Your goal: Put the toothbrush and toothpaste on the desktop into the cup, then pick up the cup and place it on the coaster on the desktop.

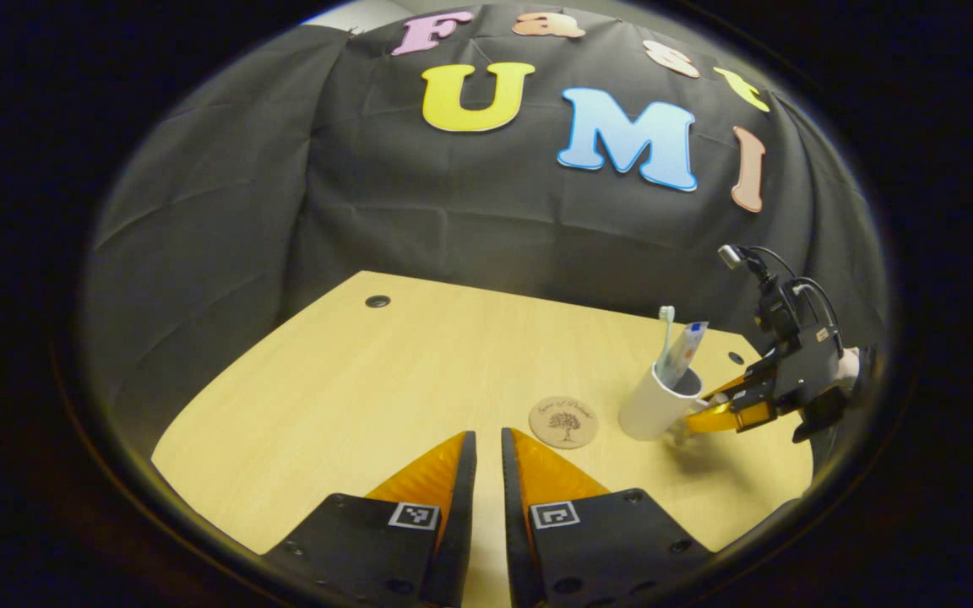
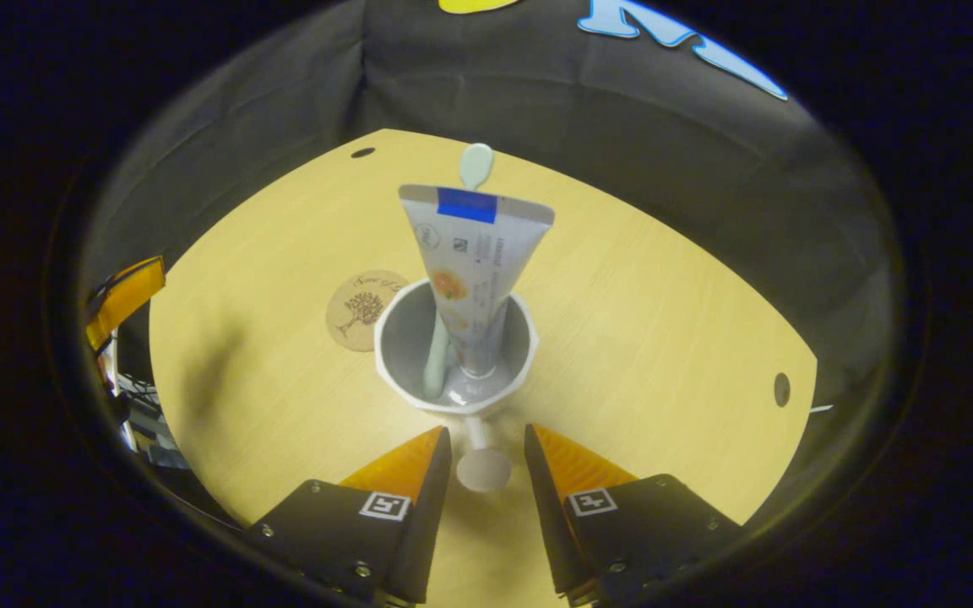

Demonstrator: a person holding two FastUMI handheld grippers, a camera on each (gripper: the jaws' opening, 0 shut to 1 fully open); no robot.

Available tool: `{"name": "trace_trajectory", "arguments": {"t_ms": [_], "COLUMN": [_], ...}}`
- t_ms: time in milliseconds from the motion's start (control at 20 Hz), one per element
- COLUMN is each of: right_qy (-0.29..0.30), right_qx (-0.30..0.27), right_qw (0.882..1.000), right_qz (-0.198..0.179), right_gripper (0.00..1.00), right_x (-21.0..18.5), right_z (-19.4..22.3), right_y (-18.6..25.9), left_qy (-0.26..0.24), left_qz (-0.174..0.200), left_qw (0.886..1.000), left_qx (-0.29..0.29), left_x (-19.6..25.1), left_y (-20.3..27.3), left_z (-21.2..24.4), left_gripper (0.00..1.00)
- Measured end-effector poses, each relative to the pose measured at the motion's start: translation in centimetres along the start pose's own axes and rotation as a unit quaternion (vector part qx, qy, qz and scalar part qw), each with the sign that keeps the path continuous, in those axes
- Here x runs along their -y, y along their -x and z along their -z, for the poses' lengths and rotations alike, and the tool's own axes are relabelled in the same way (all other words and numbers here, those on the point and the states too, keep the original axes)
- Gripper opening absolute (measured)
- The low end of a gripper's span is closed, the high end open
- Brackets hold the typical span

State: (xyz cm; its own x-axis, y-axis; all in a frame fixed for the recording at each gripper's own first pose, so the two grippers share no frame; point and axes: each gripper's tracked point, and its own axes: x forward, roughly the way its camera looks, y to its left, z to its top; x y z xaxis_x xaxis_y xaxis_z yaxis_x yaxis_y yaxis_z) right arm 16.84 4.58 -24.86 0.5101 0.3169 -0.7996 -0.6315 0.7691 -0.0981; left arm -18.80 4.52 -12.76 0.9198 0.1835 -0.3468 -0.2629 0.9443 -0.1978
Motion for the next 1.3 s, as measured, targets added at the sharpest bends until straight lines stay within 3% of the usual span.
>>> {"name": "trace_trajectory", "arguments": {"t_ms": [50,150,350,400,450,1300], "right_qy": [-0.002,-0.002,0.002,0.003,0.005,-0.066], "right_qx": [0.0,0.003,0.001,0.004,0.008,0.048], "right_qw": [1.0,1.0,1.0,1.0,1.0,0.997], "right_qz": [-0.003,-0.007,0.0,-0.002,-0.001,-0.008], "right_gripper": [0.5,0.26,0.13,0.17,0.08,0.08], "right_x": [0.0,-0.4,-0.5,-0.6,-0.5,-1.6], "right_z": [-0.2,-0.3,-0.2,-0.5,-0.5,-4.4], "right_y": [0.1,0.2,-0.2,0.3,0.6,5.9], "left_qy": [0.002,0.005,0.013,0.013,0.011,0.015], "left_qz": [-0.004,-0.01,-0.012,-0.012,-0.011,-0.012], "left_qw": [1.0,1.0,1.0,1.0,1.0,1.0], "left_qx": [-0.001,-0.004,-0.014,-0.013,-0.012,-0.012], "left_x": [-0.4,-0.8,-0.8,-0.6,-0.4,-2.2], "left_y": [0.1,0.2,0.0,0.0,-0.1,0.7], "left_z": [0.0,0.3,1.0,0.9,0.8,0.9], "left_gripper": [0.25,0.25,0.25,0.24,0.25,0.25]}}
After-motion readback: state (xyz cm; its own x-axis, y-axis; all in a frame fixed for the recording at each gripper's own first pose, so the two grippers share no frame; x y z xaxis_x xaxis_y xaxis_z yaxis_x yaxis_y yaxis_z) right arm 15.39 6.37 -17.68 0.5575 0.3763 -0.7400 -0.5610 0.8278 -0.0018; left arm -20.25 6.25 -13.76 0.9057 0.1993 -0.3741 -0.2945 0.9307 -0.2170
